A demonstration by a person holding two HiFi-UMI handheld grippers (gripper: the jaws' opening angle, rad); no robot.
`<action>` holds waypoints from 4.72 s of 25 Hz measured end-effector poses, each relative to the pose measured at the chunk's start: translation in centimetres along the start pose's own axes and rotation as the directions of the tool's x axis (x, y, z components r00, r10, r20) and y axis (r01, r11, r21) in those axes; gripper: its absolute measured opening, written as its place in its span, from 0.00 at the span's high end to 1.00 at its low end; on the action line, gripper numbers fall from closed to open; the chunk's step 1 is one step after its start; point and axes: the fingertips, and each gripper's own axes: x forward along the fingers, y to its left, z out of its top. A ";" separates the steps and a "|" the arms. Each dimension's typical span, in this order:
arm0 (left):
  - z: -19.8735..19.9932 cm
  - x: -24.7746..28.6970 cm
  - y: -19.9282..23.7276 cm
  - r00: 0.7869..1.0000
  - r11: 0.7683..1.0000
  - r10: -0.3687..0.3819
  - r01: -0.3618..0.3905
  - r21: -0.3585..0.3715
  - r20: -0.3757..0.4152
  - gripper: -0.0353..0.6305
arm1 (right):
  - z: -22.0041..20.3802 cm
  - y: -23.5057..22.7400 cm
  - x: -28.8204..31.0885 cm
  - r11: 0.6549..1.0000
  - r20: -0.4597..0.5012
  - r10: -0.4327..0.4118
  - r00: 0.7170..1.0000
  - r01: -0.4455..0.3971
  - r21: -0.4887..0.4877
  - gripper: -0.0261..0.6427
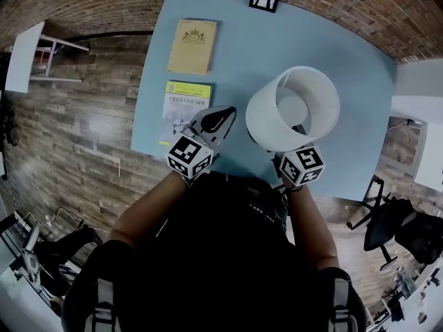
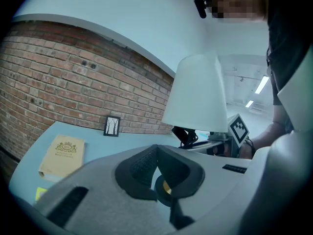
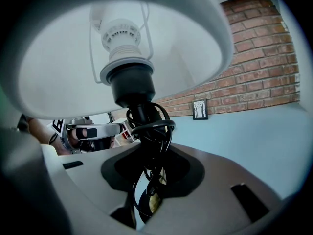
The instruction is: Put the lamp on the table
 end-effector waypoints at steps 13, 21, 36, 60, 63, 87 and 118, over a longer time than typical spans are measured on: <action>-0.7 3.1 1.4 1.000 1.000 0.015 -0.015 -0.014 -0.024 0.93 | -0.1 -3.5 2.8 1.000 -0.017 0.013 1.000 -0.013 -0.001 0.81; -1.7 4.0 2.7 0.998 0.999 0.044 -0.045 -0.026 -0.049 0.93 | -0.4 -5.4 4.1 1.000 -0.039 0.019 0.999 -0.019 0.011 0.81; -2.2 5.4 3.6 0.997 0.998 0.053 -0.055 -0.035 -0.060 0.93 | -1.1 -7.3 6.4 0.999 -0.065 0.037 0.997 -0.036 0.019 0.81; -2.7 5.8 4.3 0.995 0.997 0.063 -0.066 -0.037 -0.076 0.93 | -2.3 -8.2 7.8 0.999 -0.076 0.033 0.997 -0.030 0.031 0.81; -3.0 5.7 4.3 0.995 0.997 0.061 -0.065 -0.041 -0.080 0.93 | -2.8 -8.2 7.9 0.999 -0.082 0.037 0.996 -0.035 0.031 0.81; -2.7 5.5 3.6 0.996 0.999 0.042 -0.044 -0.031 -0.077 0.93 | -4.0 -7.5 7.1 0.998 -0.050 0.060 0.997 -0.062 -0.032 0.80; -3.1 3.9 1.3 0.998 1.000 0.017 -0.018 -0.019 -0.062 0.93 | -7.0 -7.1 4.9 0.997 -0.060 0.033 0.998 -0.037 -0.061 0.78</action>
